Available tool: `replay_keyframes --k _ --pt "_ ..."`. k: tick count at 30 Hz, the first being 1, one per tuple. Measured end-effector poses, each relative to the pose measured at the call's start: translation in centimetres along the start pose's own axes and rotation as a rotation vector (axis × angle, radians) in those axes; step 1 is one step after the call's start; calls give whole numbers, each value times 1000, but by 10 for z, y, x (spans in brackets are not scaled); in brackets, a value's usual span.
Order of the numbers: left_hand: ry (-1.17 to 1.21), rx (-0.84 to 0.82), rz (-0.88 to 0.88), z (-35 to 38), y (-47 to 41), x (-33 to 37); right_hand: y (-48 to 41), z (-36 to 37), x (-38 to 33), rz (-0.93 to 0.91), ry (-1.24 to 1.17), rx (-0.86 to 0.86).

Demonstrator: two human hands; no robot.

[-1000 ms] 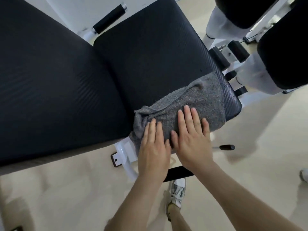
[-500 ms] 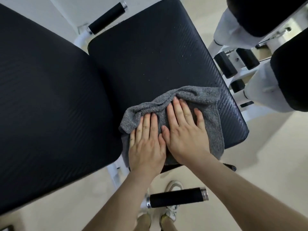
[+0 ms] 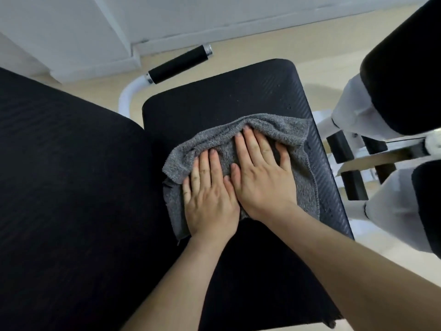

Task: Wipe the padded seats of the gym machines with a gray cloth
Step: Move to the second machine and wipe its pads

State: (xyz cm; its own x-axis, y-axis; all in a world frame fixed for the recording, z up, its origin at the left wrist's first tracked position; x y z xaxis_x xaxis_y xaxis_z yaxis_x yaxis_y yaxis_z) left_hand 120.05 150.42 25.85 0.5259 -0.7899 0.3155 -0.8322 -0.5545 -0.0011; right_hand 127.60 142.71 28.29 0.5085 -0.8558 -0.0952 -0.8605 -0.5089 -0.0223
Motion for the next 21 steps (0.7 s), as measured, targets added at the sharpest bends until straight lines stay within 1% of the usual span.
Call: replay_keyframes --k 7,15,18,21 --pt "-2 20 -43 2 -76 2 -83 1 -2 -72 4 -10" --pt "-10 72 -13 -2 -147 4 -154 1 -4 -113 -7 10" --pt "0 97 -18 -2 -175 3 -178 1 -6 -132 48 56" --pt "-10 118 -14 -3 -185 2 -187 -1 -7 -123 55 109"
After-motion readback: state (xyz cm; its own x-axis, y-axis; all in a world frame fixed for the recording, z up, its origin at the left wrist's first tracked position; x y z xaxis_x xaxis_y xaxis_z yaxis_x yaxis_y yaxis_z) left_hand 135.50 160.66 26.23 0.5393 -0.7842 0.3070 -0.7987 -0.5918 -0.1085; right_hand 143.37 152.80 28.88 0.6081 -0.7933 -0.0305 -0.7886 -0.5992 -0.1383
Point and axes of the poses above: each hand's wrist, its own y-axis away from the middle knuckle, its own z-axis out of the palm, x = y × z, the point moved 8 cm from there along -y, towards the middle knuckle, and after that the axes turned 9 degrees about x, right-handed, at the moved point
